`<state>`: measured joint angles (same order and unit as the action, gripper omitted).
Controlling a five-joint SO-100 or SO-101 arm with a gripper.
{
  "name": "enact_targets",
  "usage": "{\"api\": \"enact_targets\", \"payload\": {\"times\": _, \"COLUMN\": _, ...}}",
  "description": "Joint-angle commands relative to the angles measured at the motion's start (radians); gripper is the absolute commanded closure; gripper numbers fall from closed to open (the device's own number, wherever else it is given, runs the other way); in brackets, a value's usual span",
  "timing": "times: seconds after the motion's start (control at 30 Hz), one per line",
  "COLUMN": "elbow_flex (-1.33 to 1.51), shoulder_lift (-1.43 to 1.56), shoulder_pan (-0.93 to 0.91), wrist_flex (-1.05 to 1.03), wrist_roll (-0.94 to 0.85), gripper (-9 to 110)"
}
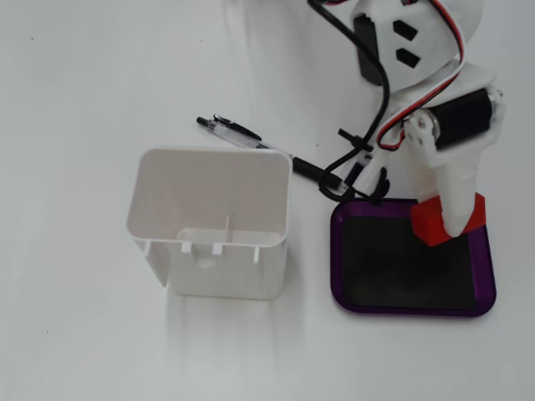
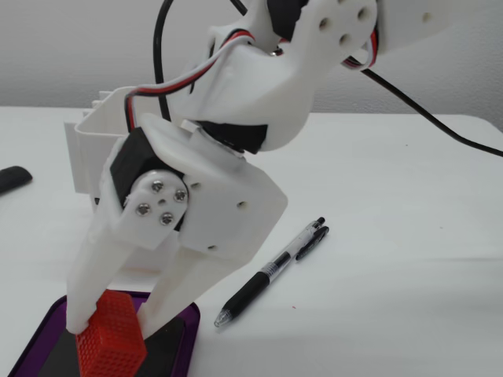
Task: Pick up the cube and place it in the box.
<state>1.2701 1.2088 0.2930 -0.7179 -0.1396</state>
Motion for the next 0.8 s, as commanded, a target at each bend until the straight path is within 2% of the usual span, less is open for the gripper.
{"api": "enact_targets", "payload": {"times": 0.0, "elbow_flex": -0.051, "shoulder_lift": 0.025, "shoulder_pan": -0.005, "wrist_flex": 0.015, "wrist_roll": -0.005, "gripper": 102}}
{"api": "enact_targets", "payload": {"times": 0.13, "elbow_flex": -0.051, "shoulder_lift": 0.025, "shoulder_pan": -0.003, "wrist_flex": 0.006, "wrist_roll": -0.005, "gripper": 100}}
{"api": "enact_targets", "payload": {"times": 0.37, "elbow_flex": -0.051, "shoulder_lift": 0.032, "shoulder_pan": -0.003, "wrist_flex": 0.003, "wrist_roll": -0.005, "gripper": 91}}
{"api": "enact_targets", "payload": {"times": 0.6, "elbow_flex": -0.051, "shoulder_lift": 0.040, "shoulder_pan": -0.002, "wrist_flex": -0.002, "wrist_roll": -0.005, "gripper": 90}}
{"api": "enact_targets", "payload": {"times": 0.77, "elbow_flex": -0.110, "shoulder_lift": 0.095, "shoulder_pan": -0.003, "wrist_flex": -0.147, "wrist_roll": -0.005, "gripper": 90}}
